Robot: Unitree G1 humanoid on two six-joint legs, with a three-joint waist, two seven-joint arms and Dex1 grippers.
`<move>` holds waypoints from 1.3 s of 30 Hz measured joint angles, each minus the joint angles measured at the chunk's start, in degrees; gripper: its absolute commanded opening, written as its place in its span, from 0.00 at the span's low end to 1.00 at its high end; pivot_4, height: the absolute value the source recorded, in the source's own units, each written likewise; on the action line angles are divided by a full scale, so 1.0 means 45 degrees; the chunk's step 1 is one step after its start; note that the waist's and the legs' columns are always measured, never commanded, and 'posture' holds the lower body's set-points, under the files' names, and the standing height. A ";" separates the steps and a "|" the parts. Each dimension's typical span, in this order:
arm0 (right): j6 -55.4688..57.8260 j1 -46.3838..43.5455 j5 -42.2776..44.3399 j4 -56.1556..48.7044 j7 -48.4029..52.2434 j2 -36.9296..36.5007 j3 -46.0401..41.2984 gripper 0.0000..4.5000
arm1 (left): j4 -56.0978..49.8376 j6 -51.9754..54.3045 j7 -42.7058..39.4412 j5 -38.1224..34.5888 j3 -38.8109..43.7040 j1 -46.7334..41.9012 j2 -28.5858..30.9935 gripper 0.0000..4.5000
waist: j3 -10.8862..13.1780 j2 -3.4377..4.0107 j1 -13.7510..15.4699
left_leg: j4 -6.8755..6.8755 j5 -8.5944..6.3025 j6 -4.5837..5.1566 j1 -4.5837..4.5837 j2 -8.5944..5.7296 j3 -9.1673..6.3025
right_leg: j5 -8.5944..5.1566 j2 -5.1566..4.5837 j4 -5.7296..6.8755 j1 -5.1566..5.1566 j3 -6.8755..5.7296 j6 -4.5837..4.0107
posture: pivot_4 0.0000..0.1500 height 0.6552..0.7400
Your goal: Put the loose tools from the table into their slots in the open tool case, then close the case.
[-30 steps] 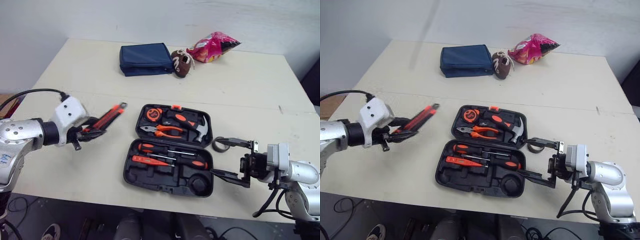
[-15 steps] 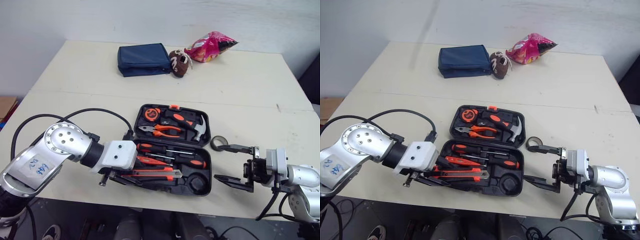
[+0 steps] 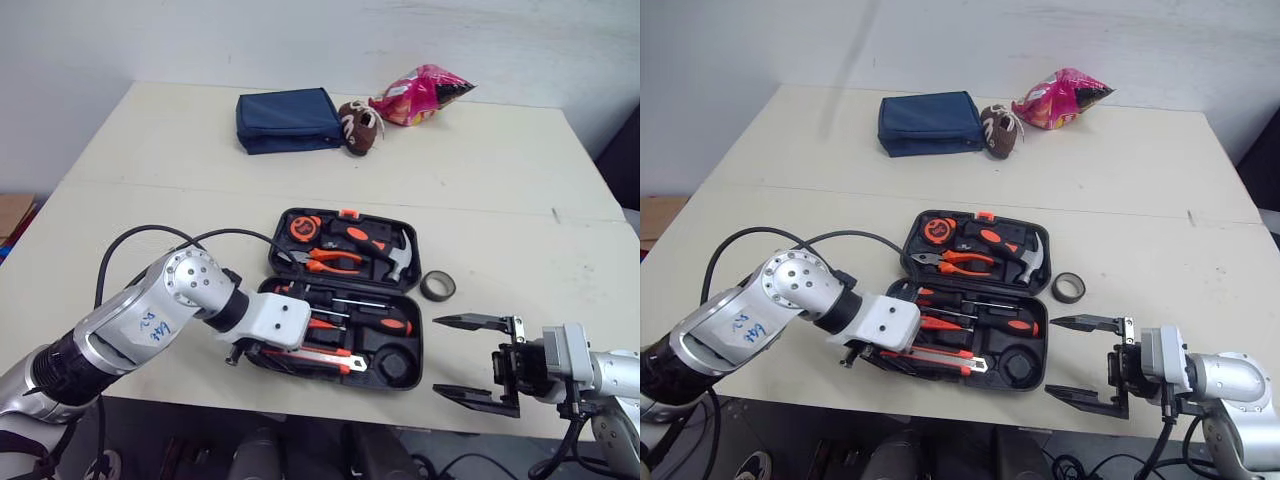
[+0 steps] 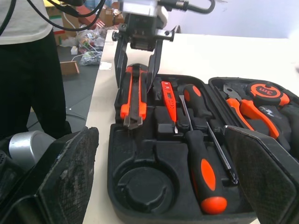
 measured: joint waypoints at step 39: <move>-0.0262 0.0553 0.0059 0.0052 -0.0305 -0.0043 -0.0172 1.00 | 0.1086 -0.0172 -0.0105 0.0659 0.0341 -0.0515 -0.1863 0.62 | -0.0001 0.0000 0.0003 | 0.0052 -0.0013 0.0021 -0.0008 0.0004 -0.0009 | 0.0004 -0.0006 0.0022 0.0009 -0.0008 0.0007 | 1.00 1.00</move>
